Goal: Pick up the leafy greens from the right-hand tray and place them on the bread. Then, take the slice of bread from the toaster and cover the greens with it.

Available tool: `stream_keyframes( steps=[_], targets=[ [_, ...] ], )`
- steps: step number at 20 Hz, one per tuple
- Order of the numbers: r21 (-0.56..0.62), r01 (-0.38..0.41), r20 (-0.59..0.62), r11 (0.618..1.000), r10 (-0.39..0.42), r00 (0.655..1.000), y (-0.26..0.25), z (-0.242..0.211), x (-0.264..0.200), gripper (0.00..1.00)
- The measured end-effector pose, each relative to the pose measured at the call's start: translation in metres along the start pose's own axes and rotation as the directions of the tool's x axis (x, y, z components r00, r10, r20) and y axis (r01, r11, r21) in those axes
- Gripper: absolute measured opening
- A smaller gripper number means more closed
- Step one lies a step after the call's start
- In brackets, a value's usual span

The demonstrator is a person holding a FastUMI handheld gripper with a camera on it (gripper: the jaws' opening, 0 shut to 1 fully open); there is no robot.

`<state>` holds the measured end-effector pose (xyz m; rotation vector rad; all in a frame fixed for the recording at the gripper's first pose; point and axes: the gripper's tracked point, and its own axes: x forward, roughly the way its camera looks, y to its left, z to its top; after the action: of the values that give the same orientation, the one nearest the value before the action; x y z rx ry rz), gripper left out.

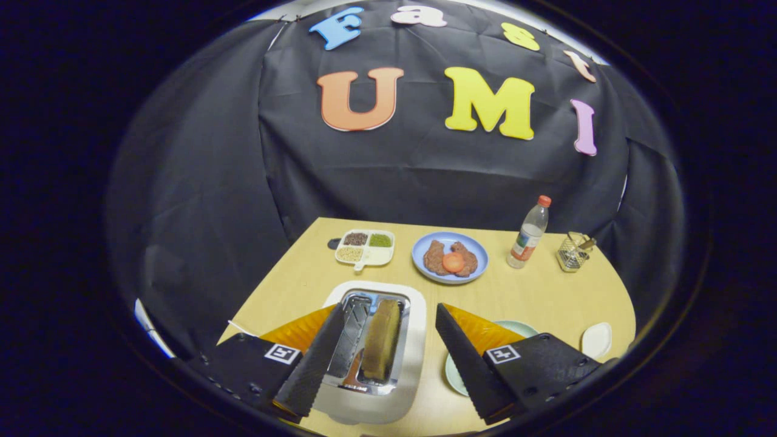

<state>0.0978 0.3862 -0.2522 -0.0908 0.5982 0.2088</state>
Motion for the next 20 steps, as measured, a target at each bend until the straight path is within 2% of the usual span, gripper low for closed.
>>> stream_keyframes(
  steps=[3,7,9,11,13,14,16,17,20],
  targets=[
    [0.004,0.010,-0.046,1.000,-0.010,0.999,0.010,-0.005,0.011,0.88],
    [0.029,0.098,-0.090,0.995,-0.096,0.991,0.001,-0.010,0.022,0.75],
    [0.033,0.118,-0.134,0.992,-0.113,0.984,0.000,-0.018,0.028,0.69],
    [0.042,0.124,-0.153,0.991,-0.116,0.981,0.000,-0.019,0.029,0.54],
    [0.034,0.122,-0.162,0.992,-0.115,0.980,0.000,-0.019,0.029,0.33],
    [0.025,0.121,-0.171,0.992,-0.115,0.979,0.000,-0.020,0.029,0.29],
    [0.018,0.113,-0.182,0.993,-0.108,0.977,0.001,-0.025,0.031,0.27],
    [0.010,0.114,-0.184,0.993,-0.111,0.977,-0.002,-0.023,0.024,0.16],
    [-0.003,0.105,-0.194,0.994,-0.104,0.975,-0.006,-0.020,0.017,0.16]
  ],
)
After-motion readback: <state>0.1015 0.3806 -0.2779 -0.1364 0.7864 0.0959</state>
